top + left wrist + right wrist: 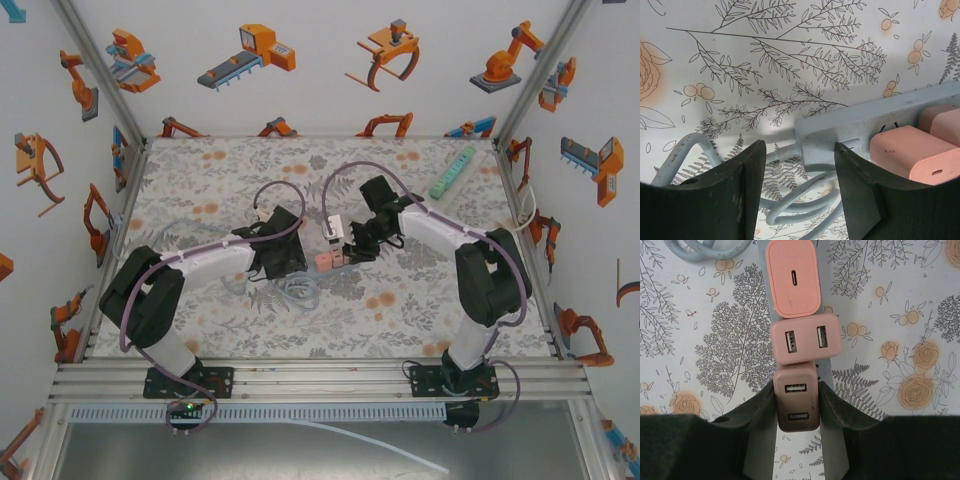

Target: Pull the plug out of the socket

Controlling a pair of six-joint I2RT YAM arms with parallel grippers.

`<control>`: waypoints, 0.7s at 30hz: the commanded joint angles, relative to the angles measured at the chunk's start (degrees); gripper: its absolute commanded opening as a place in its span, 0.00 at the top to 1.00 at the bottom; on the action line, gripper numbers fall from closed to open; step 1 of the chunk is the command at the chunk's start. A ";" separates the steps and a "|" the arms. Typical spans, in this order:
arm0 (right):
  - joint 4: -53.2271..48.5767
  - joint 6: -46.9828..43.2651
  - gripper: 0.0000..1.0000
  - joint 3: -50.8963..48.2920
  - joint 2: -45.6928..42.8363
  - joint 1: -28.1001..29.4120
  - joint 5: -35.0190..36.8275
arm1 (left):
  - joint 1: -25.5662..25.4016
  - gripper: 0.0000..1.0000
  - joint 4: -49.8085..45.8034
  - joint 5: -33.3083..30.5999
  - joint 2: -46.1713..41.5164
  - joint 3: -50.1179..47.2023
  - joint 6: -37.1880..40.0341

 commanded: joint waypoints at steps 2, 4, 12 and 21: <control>-0.66 0.96 0.68 -0.51 -3.05 0.28 -1.34 | -0.88 0.45 -4.61 -0.68 3.38 -0.88 0.14; -0.64 1.02 0.68 -0.57 -3.48 0.27 -1.34 | -0.94 0.45 -4.89 -0.84 3.32 -0.70 0.21; -0.45 1.89 0.69 -0.90 -6.67 -0.23 -1.49 | -0.94 0.45 -6.21 -1.40 0.95 0.66 1.08; 13.34 15.16 0.69 -8.67 -18.82 -0.98 1.10 | -0.78 0.38 -8.70 -3.25 -5.28 4.28 4.24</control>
